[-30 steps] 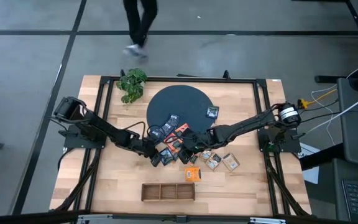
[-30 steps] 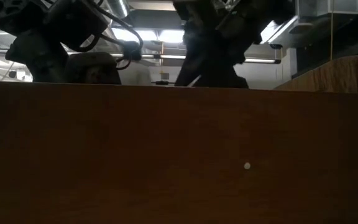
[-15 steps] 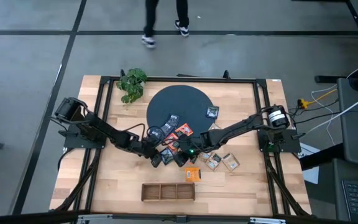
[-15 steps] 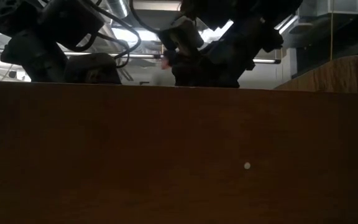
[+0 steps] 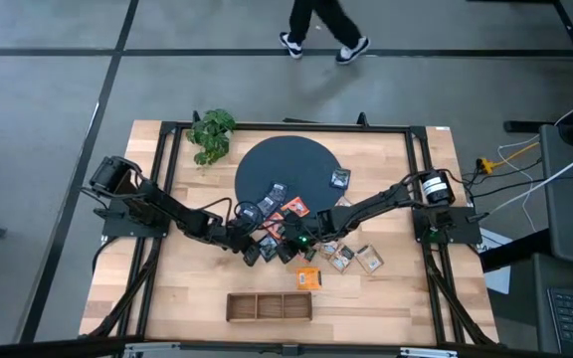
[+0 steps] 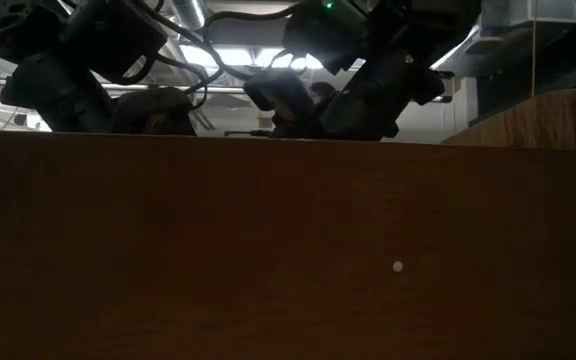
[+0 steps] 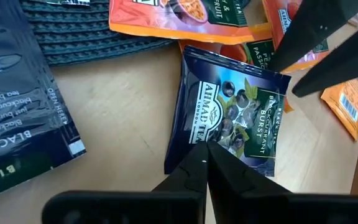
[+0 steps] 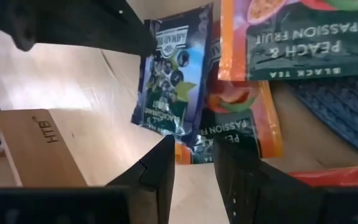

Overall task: Pick & Place Tea
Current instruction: Put the violet tea bag into the right section of the wooden organizer

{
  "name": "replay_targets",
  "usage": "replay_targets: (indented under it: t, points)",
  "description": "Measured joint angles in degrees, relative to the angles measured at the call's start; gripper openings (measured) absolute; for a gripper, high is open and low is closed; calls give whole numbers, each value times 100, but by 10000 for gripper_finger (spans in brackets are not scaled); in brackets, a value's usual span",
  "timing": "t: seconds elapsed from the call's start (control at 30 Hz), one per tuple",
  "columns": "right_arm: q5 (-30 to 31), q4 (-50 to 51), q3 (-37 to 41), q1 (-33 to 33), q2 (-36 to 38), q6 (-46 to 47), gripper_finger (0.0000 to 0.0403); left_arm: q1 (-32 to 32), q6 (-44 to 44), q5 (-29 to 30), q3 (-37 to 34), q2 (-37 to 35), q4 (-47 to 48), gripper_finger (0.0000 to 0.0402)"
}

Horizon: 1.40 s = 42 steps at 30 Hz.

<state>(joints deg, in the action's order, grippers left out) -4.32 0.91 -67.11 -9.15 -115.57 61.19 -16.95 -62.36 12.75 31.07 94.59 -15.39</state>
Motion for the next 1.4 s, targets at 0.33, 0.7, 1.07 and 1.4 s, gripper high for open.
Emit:
replay_targets:
  t: [0.33,0.7,1.07,1.4]
  points:
    - [22,-228,0,74,0,-130,112,17,-11,132,-12,9,-192,3]
    - [168,-155,0,112,0,-105,112,37,-196,278,-13,11,-334,3]
    - [116,-151,0,112,0,170,112,35,-311,416,-4,7,-340,3]
    - [-50,-159,-2,112,-170,312,112,30,-309,247,5,-2,-303,3]
